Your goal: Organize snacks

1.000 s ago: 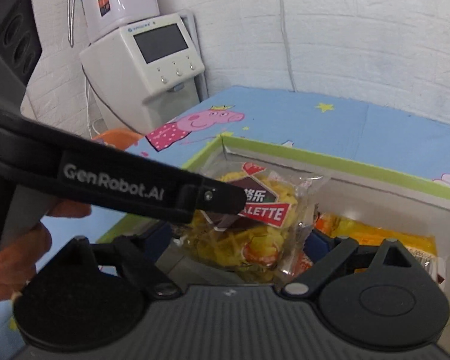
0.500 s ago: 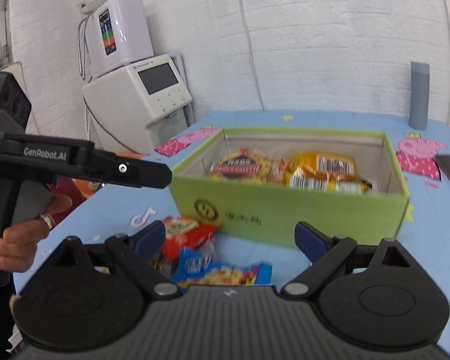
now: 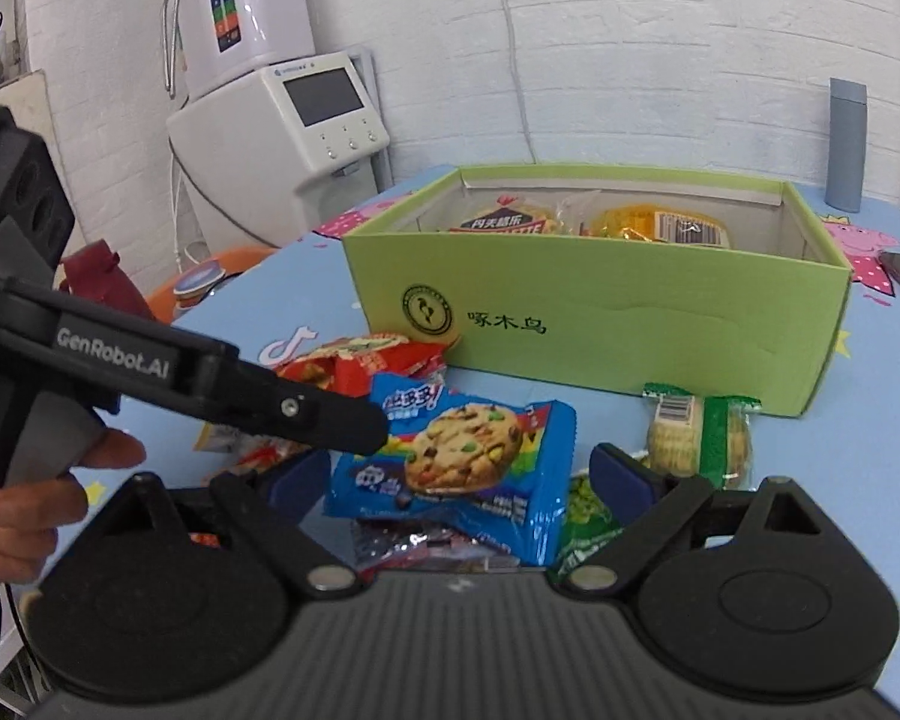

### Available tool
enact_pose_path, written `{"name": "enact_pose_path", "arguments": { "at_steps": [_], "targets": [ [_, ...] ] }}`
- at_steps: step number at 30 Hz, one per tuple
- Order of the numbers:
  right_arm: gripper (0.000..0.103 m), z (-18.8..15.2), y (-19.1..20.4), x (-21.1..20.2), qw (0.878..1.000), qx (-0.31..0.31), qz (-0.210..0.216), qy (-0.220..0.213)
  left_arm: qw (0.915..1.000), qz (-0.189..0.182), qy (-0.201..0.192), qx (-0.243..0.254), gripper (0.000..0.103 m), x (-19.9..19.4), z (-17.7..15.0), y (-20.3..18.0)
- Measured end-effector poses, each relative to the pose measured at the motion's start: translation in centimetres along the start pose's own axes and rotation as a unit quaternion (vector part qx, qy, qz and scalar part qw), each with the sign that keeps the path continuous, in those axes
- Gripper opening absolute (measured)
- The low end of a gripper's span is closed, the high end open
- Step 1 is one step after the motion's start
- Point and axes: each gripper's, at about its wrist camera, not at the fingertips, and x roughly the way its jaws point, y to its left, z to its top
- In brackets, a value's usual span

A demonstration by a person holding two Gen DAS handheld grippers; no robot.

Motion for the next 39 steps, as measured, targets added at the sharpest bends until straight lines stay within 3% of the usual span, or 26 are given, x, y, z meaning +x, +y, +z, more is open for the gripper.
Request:
{"name": "enact_pose_path", "arguments": {
  "at_steps": [2, 3, 7, 12, 15, 17, 21, 25, 28, 32, 33, 36, 39],
  "targets": [
    [0.094, 0.4, -0.4, 1.9, 1.0, 0.004, 0.011, 0.018, 1.0, -0.003, 0.009, 0.002, 0.059, 0.8, 0.2, -0.1],
    [0.094, 0.4, -0.5, 2.5, 1.0, 0.006, 0.016, 0.025, 0.9998, -0.003, 0.019, 0.0, 0.043, 1.2, 0.1, -0.1],
    [0.094, -0.1, 1.1, 1.1, 1.0, -0.017, 0.019, 0.017, 0.9992, -0.025, 0.029, -0.012, 0.024, 0.8, -0.9, -0.1],
    [0.094, -1.4, 3.2, -2.8, 1.0, -0.01, 0.008, -0.003, 0.9983, -0.04, 0.039, -0.018, 0.022, -0.4, -2.8, -1.9],
    [0.094, -2.3, 3.7, -4.9, 1.0, 0.005, -0.003, -0.009, 0.9944, -0.087, 0.054, -0.026, 0.019, -1.0, -3.9, -3.4],
    [0.094, -2.7, 4.0, -6.4, 1.0, 0.02, 0.004, -0.013, 0.9934, -0.098, 0.056, -0.021, 0.02, -1.5, -4.6, -4.5],
    [0.094, -4.9, 5.0, -9.9, 0.999, 0.018, -0.026, -0.018, 0.9889, -0.124, 0.081, -0.011, 0.02, -1.8, -6.8, -6.6],
    [0.094, -7.6, 4.8, -11.7, 0.998, 0.046, -0.044, -0.007, 0.9871, -0.123, 0.102, 0.004, 0.023, -0.8, -9.3, -8.0],
    [0.094, -9.3, 3.9, -11.2, 0.996, 0.076, -0.044, 0.007, 0.9901, -0.092, 0.104, 0.021, 0.032, 0.1, -10.4, -8.2],
    [0.094, -9.4, 3.1, -9.8, 0.995, 0.091, -0.036, 0.007, 0.9926, -0.074, 0.089, 0.035, 0.034, 0.6, -9.5, -7.7],
    [0.094, -9.4, 3.0, -9.5, 0.995, 0.091, -0.033, 0.008, 0.9936, -0.062, 0.085, 0.041, 0.038, 0.6, -9.2, -7.6],
    [0.094, -9.8, 3.2, -9.9, 0.996, 0.076, -0.044, 0.004, 0.9959, -0.053, 0.061, 0.041, 0.066, -0.6, -9.0, -6.9],
    [0.094, -10.6, 2.9, -11.4, 0.995, 0.077, -0.061, -0.008, 0.9967, -0.053, 0.047, 0.04, 0.07, -1.7, -9.6, -6.2]
  ]
}}
